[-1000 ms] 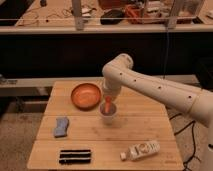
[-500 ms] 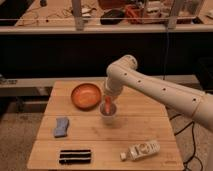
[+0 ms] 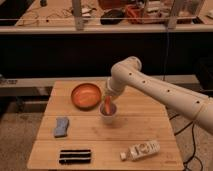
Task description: Place the pepper in the ceramic cup
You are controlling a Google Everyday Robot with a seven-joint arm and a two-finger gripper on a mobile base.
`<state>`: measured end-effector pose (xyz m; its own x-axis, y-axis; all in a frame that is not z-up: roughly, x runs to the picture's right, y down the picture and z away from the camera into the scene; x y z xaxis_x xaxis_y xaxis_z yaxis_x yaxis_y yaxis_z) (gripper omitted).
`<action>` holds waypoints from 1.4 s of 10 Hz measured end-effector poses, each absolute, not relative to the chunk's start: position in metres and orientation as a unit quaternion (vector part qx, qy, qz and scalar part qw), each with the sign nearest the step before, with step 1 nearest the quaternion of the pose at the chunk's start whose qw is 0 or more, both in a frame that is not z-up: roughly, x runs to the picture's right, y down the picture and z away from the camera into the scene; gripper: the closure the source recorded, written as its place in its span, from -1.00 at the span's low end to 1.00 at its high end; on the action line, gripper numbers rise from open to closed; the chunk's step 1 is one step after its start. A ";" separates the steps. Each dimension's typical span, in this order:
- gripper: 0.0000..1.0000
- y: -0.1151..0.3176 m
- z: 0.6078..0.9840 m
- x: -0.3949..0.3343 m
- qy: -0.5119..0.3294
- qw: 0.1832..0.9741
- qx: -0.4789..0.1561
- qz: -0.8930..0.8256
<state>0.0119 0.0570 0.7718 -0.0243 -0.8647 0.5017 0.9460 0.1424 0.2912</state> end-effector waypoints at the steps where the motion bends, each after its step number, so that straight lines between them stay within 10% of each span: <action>1: 1.00 0.058 0.772 0.011 -0.303 0.689 -0.061 -0.655; 14: 1.00 0.063 0.771 0.012 -0.339 0.630 0.011 -0.698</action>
<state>0.0120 0.0630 0.7705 -0.2053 -0.8879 0.4117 0.8726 0.0244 0.4878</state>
